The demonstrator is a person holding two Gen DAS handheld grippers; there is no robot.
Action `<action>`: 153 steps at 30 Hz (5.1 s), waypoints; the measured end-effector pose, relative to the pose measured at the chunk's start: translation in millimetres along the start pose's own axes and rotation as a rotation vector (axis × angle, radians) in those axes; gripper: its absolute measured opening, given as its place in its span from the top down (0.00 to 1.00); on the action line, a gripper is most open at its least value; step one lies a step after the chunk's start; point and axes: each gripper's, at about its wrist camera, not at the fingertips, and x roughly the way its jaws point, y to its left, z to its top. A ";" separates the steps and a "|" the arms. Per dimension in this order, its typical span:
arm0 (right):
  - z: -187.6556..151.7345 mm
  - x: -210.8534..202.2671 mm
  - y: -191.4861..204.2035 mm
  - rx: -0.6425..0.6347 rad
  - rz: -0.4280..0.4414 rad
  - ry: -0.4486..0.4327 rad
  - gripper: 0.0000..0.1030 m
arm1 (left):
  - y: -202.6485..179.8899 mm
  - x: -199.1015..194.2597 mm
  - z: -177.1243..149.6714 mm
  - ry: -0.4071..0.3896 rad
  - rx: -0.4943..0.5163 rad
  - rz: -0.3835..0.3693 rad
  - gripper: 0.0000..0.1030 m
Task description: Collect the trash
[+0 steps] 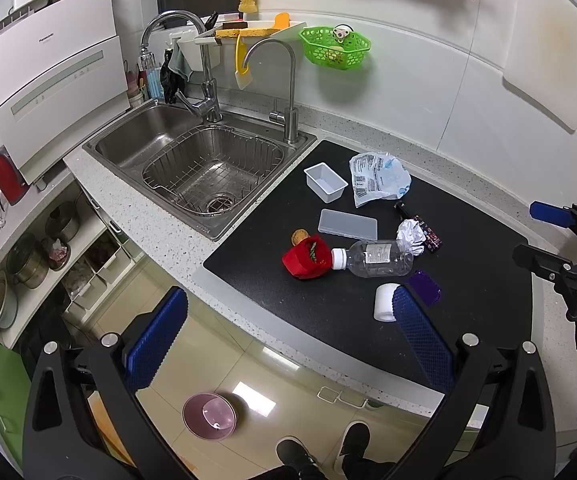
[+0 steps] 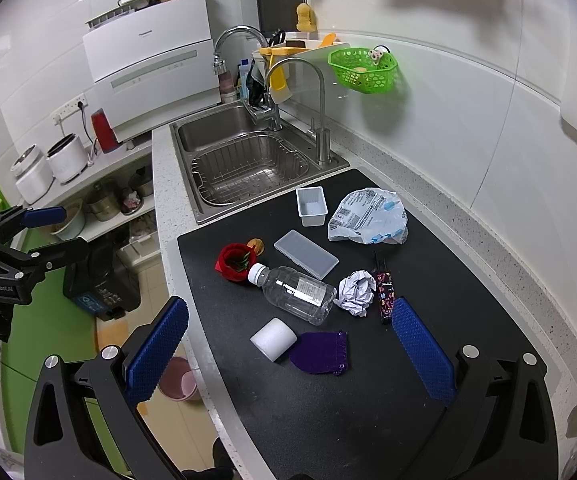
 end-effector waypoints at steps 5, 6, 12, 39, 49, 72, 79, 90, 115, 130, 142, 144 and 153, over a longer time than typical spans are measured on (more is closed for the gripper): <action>0.0 -0.2 0.1 0.001 -0.001 -0.001 0.05 | 0.5 0.0 0.1 0.001 -0.003 -0.003 0.03; 0.1 -0.1 0.2 0.000 -0.002 -0.001 0.05 | 0.7 0.1 -0.2 0.000 -0.001 -0.002 0.03; -0.1 0.2 0.1 -0.001 -0.001 -0.001 0.05 | 0.3 -0.5 -0.4 0.001 -0.002 -0.004 0.03; -2.1 5.2 -1.7 0.000 -0.005 0.005 0.05 | -3.9 1.0 -2.8 0.007 -0.004 -0.005 0.03; 0.5 22.6 -16.2 0.050 0.017 0.040 0.05 | -2.5 14.7 -4.3 0.019 -0.015 -0.014 0.03; 2.6 194.0 -95.9 0.082 -0.159 0.311 0.05 | 5.6 61.0 4.5 0.074 -0.069 -0.095 0.03; 6.8 222.9 -107.8 0.149 -0.093 0.335 0.16 | 8.5 70.7 3.3 0.078 -0.099 -0.106 0.03; 7.6 241.5 -106.2 0.164 -0.029 0.371 0.66 | 18.9 76.0 10.3 0.069 -0.141 -0.096 0.03; 14.3 125.2 -93.0 0.125 -0.006 0.154 0.73 | 5.7 157.7 24.7 0.142 -0.090 -0.086 0.03; -7.3 110.2 -106.4 0.147 -0.014 0.159 0.73 | 14.6 252.2 8.7 0.342 -0.113 -0.070 0.51; -3.4 105.8 -100.1 0.130 -0.006 0.143 0.73 | 7.6 226.5 14.6 0.257 -0.090 -0.081 0.90; -0.9 102.7 -94.7 0.114 -0.007 0.135 0.73 | 6.6 210.8 17.7 0.229 -0.078 -0.075 0.90; 16.0 87.2 -38.9 0.010 0.059 0.086 0.73 | 24.2 123.6 11.1 0.109 -0.083 -0.051 0.90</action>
